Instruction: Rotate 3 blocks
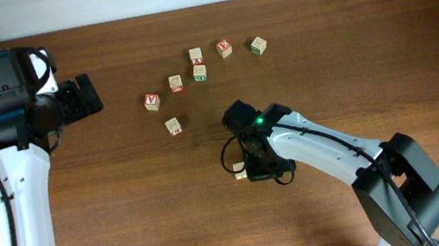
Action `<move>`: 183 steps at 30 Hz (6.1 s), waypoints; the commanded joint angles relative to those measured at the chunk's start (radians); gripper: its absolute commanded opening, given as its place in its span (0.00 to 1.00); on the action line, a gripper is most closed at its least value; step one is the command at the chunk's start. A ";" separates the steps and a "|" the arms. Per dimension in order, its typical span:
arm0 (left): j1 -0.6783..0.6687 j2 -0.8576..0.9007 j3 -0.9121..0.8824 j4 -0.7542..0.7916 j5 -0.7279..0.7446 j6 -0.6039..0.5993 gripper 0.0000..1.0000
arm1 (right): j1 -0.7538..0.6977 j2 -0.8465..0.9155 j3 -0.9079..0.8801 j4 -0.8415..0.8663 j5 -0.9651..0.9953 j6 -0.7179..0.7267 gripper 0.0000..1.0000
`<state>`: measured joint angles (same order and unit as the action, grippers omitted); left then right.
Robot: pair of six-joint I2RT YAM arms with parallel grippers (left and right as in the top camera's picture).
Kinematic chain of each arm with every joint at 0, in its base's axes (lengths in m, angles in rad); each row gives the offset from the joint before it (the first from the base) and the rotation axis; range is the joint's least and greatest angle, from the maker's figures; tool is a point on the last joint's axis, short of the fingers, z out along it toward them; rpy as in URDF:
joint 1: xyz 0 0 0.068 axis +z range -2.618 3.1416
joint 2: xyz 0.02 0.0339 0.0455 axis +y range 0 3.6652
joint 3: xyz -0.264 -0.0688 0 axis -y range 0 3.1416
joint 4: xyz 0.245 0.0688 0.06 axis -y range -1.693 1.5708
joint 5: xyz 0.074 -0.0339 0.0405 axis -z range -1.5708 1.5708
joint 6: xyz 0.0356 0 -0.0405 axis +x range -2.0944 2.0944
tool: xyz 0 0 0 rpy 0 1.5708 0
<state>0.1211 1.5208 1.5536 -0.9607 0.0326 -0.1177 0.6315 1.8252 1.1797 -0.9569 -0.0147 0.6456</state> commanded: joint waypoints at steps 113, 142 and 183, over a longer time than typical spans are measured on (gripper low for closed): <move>-0.513 0.227 -0.539 0.294 0.444 -0.125 0.00 | -0.314 -0.067 -0.230 0.300 -0.505 -0.337 0.15; -0.593 0.297 -0.539 0.369 0.468 -0.212 0.00 | -0.314 -0.067 -0.230 0.300 -0.504 -0.337 0.15; -0.594 0.297 -0.539 0.374 0.468 -0.230 0.00 | -0.516 -0.049 -0.465 0.663 -0.866 -0.322 0.04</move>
<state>-0.4667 1.8107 1.0225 -0.5892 0.4831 -0.3378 0.1066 1.7668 0.7185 -0.2977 -0.8913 0.3183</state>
